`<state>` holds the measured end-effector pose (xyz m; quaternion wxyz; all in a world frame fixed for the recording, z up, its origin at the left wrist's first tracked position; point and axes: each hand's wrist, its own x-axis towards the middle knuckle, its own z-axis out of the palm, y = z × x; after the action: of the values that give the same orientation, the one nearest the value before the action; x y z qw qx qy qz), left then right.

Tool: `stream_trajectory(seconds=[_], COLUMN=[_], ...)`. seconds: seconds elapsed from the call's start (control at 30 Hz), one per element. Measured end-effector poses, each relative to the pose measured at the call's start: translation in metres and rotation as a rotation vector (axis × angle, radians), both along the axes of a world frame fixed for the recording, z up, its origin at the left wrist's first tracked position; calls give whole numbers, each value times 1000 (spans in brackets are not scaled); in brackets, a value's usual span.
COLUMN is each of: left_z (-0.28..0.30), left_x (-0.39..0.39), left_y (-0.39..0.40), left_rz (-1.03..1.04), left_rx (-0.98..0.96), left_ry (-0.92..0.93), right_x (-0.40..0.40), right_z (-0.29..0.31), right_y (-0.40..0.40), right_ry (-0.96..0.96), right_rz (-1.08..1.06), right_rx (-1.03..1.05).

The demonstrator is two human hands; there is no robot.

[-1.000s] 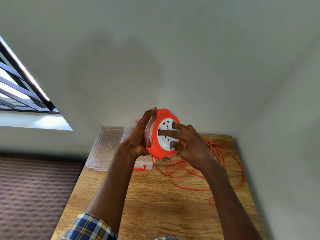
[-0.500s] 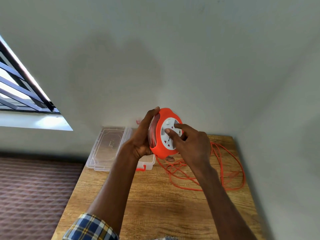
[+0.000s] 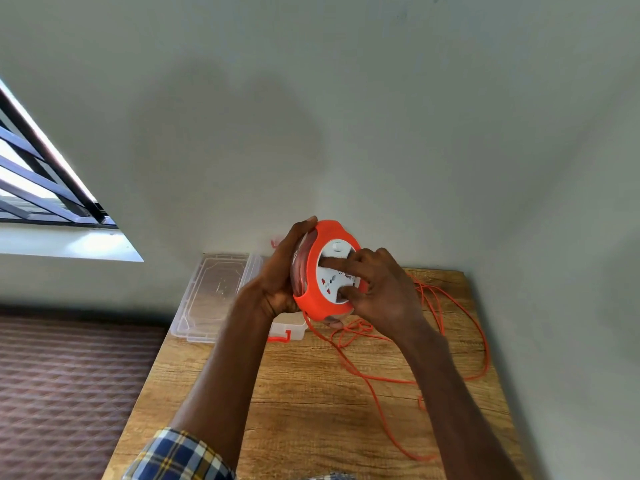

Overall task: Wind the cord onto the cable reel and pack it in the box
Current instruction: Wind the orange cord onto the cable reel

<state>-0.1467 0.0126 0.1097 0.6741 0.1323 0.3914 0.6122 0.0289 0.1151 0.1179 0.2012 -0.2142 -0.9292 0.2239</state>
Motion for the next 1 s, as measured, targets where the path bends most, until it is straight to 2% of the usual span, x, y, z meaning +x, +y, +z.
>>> stream_trajectory(seconds=[0.17, 0.27, 0.4, 0.5, 0.63, 0.83, 1.0], left_z=[5, 3, 7, 7, 3, -2, 2], left_x=[4, 8, 7, 3, -3, -5, 0], left_y=[4, 6, 4, 3, -1, -2, 0], left_rz=[-40, -54, -45, -14, -1, -12, 17], left_rx=[16, 23, 39, 45, 26, 9, -24], left_ry=[1, -18, 0, -11, -23, -20, 25], right_x=[-7, -15, -5, 1, 5, 0, -2], right_z=[0, 0, 4, 1, 2, 1, -4], right_y=[-18, -23, -16, -5, 5, 1, -2], right_ry=[145, 139, 235, 354, 182, -5, -18], right_rz=[-341, -414, -320, -96, 148, 113, 19], right_rx=[-116, -162, -105, -47, -130, -49, 43])
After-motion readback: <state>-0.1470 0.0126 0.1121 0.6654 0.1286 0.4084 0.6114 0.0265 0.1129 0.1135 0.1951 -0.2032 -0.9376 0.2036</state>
